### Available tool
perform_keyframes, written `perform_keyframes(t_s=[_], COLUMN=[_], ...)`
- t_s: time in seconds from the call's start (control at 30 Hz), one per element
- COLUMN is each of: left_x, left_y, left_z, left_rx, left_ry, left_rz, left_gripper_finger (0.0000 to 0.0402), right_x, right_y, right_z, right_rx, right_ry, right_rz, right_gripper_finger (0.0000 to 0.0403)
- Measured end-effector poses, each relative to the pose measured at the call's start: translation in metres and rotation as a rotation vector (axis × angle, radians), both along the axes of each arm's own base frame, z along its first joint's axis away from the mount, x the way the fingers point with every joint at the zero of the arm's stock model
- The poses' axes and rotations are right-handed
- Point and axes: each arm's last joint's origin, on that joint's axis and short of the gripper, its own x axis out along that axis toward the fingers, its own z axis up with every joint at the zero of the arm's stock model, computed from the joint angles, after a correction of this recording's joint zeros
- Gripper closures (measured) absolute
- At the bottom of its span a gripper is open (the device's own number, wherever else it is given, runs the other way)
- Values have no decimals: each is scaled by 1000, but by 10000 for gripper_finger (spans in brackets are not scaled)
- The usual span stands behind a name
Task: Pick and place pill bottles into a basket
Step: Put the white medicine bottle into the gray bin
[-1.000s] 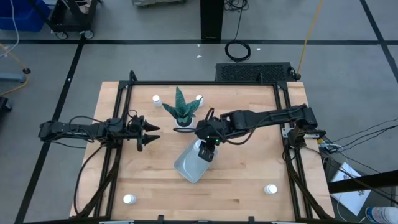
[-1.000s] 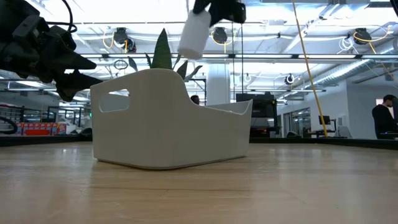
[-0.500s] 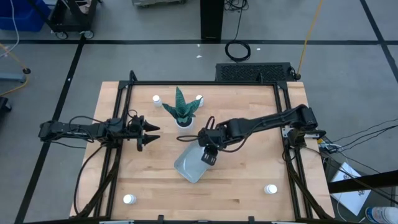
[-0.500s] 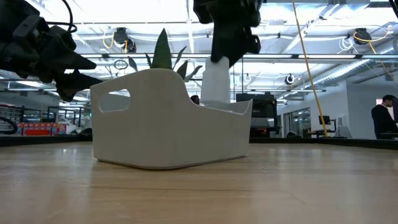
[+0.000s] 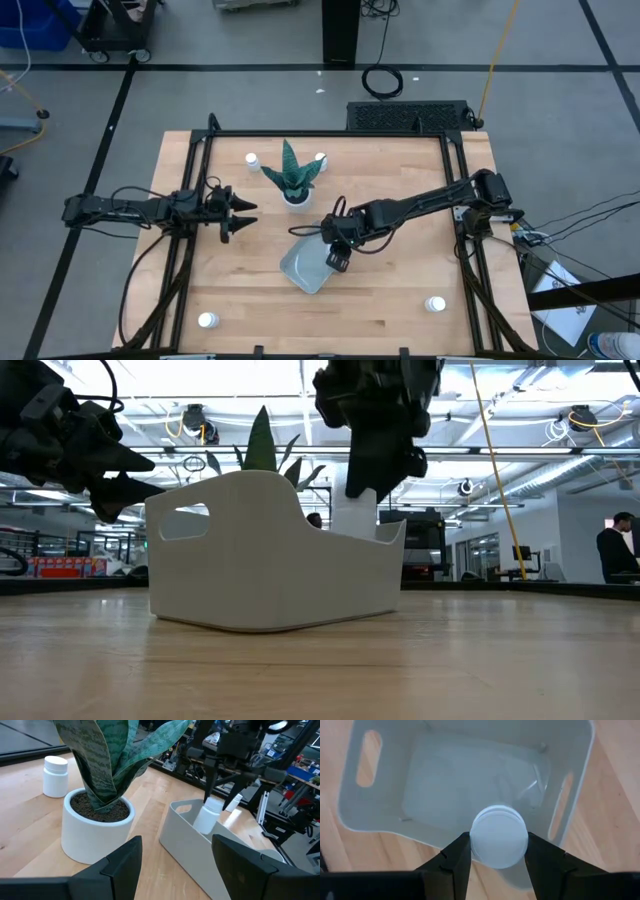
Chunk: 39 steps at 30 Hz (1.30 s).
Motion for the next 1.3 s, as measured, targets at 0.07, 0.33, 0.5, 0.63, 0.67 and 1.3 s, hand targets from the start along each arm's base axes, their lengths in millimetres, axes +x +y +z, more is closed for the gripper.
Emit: perform_keyframes(t_s=[0.07, 0.33, 0.5, 0.63, 0.67, 1.3], left_x=[0, 0, 0, 0, 0, 0], left_y=[0, 0, 0, 0, 0, 0], left_z=[0, 0, 0, 0, 0, 0], left_rx=[0, 0, 0, 0, 0, 0], left_ry=[0, 0, 0, 0, 0, 0], left_rz=[0, 0, 0, 0, 0, 0], left_gripper_finger=[156, 156, 156, 156, 156, 156], right_x=[0, 0, 7, 9, 9, 8], right_y=[0, 0, 4, 5, 5, 7], right_z=[-2, -17, -30, -33, -33, -37], right_rx=[0, -7, 14, 11, 11, 25], right_ry=[2, 35, 39, 41, 41, 57], right_rz=[0, 8, 24, 35, 38, 83], right_gripper_finger=[254, 254, 250, 250, 250, 185])
